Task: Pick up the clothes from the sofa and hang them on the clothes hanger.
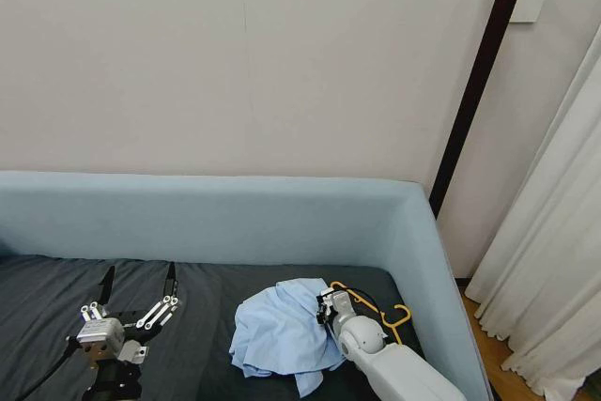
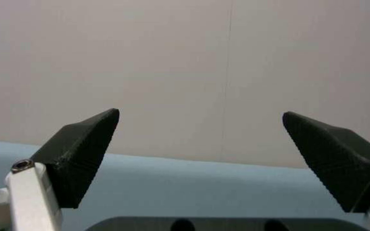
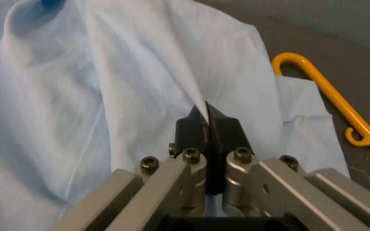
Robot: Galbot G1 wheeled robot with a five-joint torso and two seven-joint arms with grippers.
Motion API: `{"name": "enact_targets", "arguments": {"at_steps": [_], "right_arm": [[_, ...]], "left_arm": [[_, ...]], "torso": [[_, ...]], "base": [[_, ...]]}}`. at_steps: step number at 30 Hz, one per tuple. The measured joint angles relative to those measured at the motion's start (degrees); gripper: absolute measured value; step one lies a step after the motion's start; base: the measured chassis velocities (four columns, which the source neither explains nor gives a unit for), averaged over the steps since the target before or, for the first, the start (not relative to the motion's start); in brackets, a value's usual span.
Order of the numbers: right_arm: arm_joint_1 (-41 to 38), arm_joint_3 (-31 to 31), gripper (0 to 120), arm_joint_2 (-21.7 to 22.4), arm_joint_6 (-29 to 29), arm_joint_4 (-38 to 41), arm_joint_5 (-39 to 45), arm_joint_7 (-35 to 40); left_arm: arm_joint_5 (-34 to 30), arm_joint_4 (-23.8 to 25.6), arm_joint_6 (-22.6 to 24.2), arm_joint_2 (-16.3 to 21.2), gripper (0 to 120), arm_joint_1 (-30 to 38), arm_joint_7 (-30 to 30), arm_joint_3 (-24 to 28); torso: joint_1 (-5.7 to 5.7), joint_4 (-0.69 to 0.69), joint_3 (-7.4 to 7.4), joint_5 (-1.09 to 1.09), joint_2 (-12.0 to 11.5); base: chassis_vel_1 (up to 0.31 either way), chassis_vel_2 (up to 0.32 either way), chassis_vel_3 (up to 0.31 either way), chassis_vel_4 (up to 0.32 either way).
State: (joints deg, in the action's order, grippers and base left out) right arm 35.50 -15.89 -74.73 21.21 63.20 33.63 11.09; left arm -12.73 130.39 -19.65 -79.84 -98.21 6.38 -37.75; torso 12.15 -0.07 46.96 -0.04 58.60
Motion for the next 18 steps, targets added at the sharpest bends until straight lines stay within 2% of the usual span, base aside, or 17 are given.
{"name": "enact_targets", "arguments": {"at_steps": [6,10,11,15,18], "right_arm": [[1.1,2.6,0,1.6,-3.7,5.2,3.7,0.0],[2.3,7.3,0,4.4,-7.3,14.4,11.3,-0.5],[2.3,7.3,0,4.4,-7.3,14.4,11.3,-0.5],[2.7,8.6,0,8.0,-14.5,20.0,16.9,-4.1],[2.5,8.9,0,9.1,-17.7,21.7,19.3,-5.8]], "left_arm": [[0.0,0.1,-0.2,0.1,100,0.0,0.1,0.1],[-0.2,0.1,-0.2,0.3,100,0.3,0.1,0.1],[-0.2,0.1,-0.2,0.3,100,0.3,0.1,0.1],[-0.4,-0.2,-0.3,0.7,100,0.7,0.2,0.4],[-0.6,-0.4,-0.3,0.8,100,1.0,0.2,0.5]], "torso": [[0.0,0.0,0.0,0.0,0.0],[0.0,0.0,0.0,0.0,0.0],[0.0,0.0,0.0,0.0,0.0],[0.0,-0.01,0.0,0.0,0.0],[0.0,-0.01,0.0,0.0,0.0]], "base": [[0.0,0.0,0.0,0.0],[0.0,0.0,0.0,0.0],[0.0,0.0,0.0,0.0],[0.0,0.0,0.0,0.0],[0.0,0.0,0.0,0.0]]}}
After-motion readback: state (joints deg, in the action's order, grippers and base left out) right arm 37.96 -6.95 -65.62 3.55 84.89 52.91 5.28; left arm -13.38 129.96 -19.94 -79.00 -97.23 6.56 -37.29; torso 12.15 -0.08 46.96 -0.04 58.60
